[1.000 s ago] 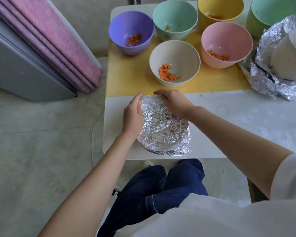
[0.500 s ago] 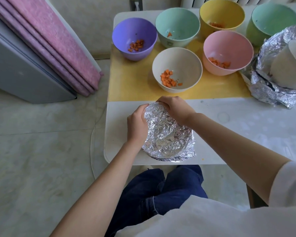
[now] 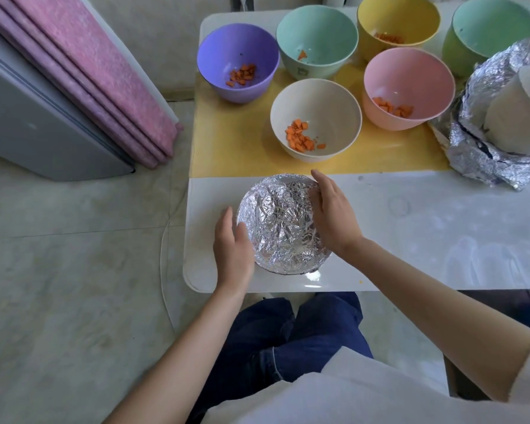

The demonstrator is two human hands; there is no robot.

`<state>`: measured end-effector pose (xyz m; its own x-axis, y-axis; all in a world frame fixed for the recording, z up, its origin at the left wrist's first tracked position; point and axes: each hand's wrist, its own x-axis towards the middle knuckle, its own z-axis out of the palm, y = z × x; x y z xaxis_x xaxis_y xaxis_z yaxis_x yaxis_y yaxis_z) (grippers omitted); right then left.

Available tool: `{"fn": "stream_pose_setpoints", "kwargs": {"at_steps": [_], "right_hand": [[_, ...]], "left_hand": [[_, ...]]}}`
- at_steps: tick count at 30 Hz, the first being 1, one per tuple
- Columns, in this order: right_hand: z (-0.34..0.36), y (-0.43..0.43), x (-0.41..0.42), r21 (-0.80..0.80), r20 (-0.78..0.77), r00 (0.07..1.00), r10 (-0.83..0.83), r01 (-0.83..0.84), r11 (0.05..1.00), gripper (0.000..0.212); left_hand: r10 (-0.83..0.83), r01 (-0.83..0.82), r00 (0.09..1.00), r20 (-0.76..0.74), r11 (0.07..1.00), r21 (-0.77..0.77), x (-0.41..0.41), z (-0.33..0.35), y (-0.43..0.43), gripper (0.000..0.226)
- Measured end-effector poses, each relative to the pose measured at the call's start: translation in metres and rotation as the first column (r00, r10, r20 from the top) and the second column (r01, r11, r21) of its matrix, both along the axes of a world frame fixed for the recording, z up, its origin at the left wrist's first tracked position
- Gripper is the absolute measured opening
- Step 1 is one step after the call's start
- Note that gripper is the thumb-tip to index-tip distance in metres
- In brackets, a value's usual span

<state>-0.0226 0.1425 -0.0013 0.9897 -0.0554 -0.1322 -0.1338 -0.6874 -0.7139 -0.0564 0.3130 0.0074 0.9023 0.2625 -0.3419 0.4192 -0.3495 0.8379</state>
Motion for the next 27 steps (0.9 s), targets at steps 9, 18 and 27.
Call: {"fn": "stream_pose_setpoints", "kwargs": {"at_steps": [9, 18, 27], "right_hand": [[-0.004, -0.002, 0.005, 0.104, -0.011, 0.997, -0.080, 0.081, 0.991, 0.035], [-0.008, -0.003, 0.005, 0.102, 0.023, 0.992, -0.121, 0.118, 0.988, 0.029], [-0.003, -0.009, 0.012, -0.085, 0.005, 0.996, 0.088, -0.087, 0.993, 0.036]], "left_hand": [[-0.280, 0.247, 0.940, 0.196, 0.953, 0.177, 0.049, -0.006, 0.001, 0.034], [-0.197, 0.137, 0.945, 0.261, 0.963, 0.233, 0.048, -0.013, -0.003, 0.034], [-0.228, 0.172, 0.953, 0.197, 0.948, 0.266, 0.044, -0.013, -0.005, 0.029]]}}
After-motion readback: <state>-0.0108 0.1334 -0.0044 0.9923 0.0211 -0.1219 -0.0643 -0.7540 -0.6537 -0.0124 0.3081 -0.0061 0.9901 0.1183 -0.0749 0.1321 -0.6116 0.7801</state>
